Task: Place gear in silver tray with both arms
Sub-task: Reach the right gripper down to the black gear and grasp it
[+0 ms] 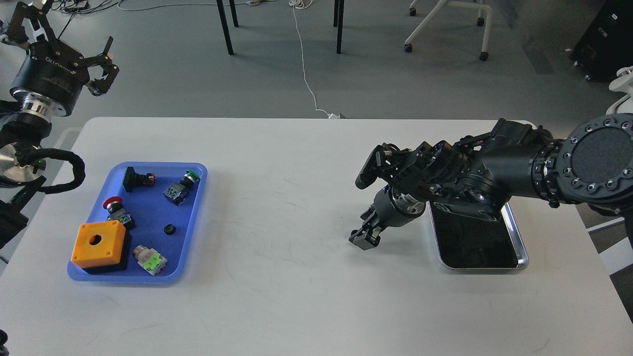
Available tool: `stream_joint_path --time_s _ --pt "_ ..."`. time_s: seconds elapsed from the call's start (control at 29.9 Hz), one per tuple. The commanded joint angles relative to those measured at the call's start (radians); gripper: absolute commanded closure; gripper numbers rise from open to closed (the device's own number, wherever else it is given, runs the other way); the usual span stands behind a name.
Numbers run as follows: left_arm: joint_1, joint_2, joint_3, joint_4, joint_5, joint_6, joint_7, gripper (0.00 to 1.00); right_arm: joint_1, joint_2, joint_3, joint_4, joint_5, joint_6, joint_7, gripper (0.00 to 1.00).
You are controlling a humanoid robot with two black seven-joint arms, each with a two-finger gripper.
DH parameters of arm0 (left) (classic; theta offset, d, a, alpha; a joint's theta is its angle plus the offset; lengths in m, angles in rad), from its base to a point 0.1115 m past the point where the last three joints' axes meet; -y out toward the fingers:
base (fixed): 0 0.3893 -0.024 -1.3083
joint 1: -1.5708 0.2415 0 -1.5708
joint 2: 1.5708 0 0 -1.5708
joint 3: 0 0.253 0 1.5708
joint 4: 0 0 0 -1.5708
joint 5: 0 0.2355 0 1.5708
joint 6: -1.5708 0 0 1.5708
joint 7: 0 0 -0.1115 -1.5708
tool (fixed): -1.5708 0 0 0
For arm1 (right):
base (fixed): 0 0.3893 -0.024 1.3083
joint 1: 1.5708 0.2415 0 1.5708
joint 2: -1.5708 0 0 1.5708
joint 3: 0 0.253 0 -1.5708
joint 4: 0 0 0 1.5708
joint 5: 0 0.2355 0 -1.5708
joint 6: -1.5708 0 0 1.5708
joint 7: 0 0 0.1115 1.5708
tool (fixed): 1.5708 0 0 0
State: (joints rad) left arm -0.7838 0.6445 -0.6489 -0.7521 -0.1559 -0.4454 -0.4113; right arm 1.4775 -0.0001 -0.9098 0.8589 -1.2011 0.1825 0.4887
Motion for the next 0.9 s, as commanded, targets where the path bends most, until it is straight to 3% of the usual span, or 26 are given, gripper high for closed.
stream_joint_path --time_s 0.0,0.23,0.87 --pt "0.000 0.003 0.000 -0.001 0.001 -0.001 -0.001 0.02 -0.003 0.000 0.002 0.002 0.003 -0.034 0.000 0.36" --pt "0.000 0.003 0.000 -0.001 0.001 0.001 0.000 0.02 -0.025 0.000 0.002 0.006 0.005 -0.107 0.000 0.38" --pt "0.000 0.003 0.000 -0.001 0.001 -0.001 0.000 0.02 -0.036 0.000 0.002 0.012 -0.003 -0.104 0.000 0.42"
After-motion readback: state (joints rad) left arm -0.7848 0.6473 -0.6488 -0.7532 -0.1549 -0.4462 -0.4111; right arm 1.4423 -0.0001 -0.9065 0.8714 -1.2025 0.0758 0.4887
